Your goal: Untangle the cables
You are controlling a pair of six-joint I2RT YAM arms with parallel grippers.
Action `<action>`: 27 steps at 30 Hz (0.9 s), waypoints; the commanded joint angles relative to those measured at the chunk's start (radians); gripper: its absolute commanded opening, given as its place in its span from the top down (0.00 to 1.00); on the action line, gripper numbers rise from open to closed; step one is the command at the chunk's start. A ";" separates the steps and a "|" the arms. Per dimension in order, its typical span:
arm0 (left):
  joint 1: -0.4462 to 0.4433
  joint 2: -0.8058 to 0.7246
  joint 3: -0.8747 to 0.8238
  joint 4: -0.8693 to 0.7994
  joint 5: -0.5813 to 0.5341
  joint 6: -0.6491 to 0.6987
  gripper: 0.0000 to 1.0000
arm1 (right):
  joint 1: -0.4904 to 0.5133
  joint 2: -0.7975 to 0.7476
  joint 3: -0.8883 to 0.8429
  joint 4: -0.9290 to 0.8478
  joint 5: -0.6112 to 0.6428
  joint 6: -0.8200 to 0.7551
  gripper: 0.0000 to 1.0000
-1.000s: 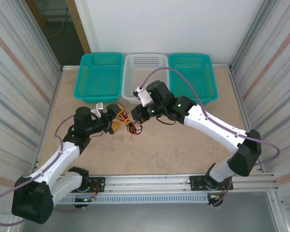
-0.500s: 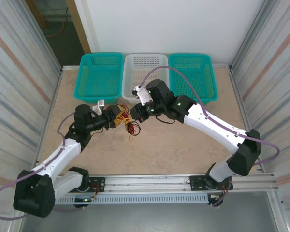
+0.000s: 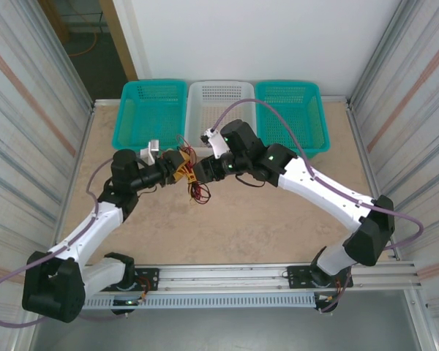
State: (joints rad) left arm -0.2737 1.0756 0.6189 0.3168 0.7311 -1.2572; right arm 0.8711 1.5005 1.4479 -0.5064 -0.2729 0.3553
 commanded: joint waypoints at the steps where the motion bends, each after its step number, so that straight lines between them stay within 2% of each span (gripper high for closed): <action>1: 0.007 0.003 0.076 -0.065 -0.017 0.098 1.00 | -0.008 -0.085 0.047 -0.026 0.168 0.028 0.19; 4: 0.008 0.010 0.099 -0.122 -0.027 0.144 1.00 | -0.035 -0.142 0.042 -0.043 0.253 0.066 0.00; 9: 0.013 0.015 0.102 -0.122 -0.019 0.154 1.00 | -0.068 -0.227 -0.007 -0.048 0.396 0.117 0.00; 11: 0.014 0.017 0.105 -0.121 -0.014 0.154 1.00 | -0.096 -0.282 -0.069 -0.003 0.408 0.139 0.01; 14: 0.015 0.022 0.104 -0.107 -0.004 0.134 1.00 | -0.190 -0.331 -0.132 0.038 0.300 0.219 0.04; 16: 0.016 0.026 0.102 -0.100 0.001 0.122 1.00 | -0.269 -0.318 -0.132 0.029 0.110 0.239 0.06; 18: 0.016 0.026 0.099 -0.100 0.002 0.113 1.00 | -0.302 -0.287 -0.133 0.052 -0.066 0.241 0.09; 21: 0.016 0.026 0.100 -0.110 0.003 0.112 1.00 | -0.221 -0.219 -0.083 0.028 -0.112 0.206 0.11; 24: 0.017 0.023 0.091 -0.091 0.000 0.088 1.00 | -0.101 -0.143 -0.038 0.011 -0.046 0.178 0.11; 27: 0.021 0.023 0.079 -0.057 -0.006 0.051 1.00 | -0.043 -0.089 -0.057 0.058 -0.014 0.209 0.06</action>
State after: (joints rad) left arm -0.2672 1.1027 0.6868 0.1864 0.7128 -1.1648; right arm 0.7944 1.3876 1.3727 -0.4732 -0.2790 0.5575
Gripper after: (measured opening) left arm 0.496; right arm 0.929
